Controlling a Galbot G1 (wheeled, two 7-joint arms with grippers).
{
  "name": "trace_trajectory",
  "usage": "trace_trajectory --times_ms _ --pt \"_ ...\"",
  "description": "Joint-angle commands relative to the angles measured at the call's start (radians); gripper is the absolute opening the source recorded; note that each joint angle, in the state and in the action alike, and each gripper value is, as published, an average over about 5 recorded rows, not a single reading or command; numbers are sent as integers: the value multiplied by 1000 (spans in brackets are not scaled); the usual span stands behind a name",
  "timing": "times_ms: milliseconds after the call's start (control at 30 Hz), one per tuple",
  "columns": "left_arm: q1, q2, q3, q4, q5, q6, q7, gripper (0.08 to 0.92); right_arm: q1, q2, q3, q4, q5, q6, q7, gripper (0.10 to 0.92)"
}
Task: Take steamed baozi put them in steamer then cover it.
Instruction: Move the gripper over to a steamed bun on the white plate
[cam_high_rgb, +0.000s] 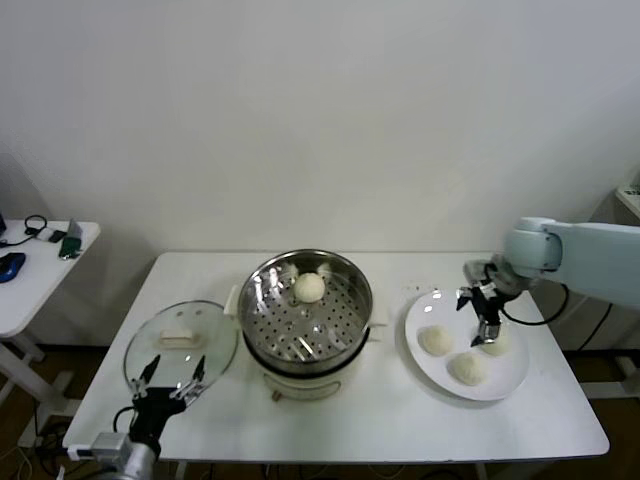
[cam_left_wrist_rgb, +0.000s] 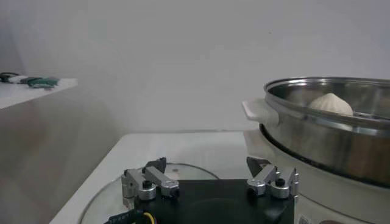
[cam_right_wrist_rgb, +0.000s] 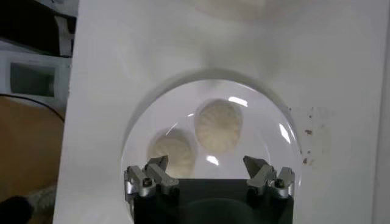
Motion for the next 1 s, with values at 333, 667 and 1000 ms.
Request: trace_trajectory --times_ms 333,667,1000 --pt "6 -2 -12 12 -5 -4 0 823 -349 138 275 -239 -49 -47 61 823" --pt "14 -3 -10 8 -5 -5 0 823 -340 155 247 -265 -69 -37 29 823" --pt "14 0 -11 7 -7 -5 -1 823 -346 162 252 -282 -67 -30 8 809"
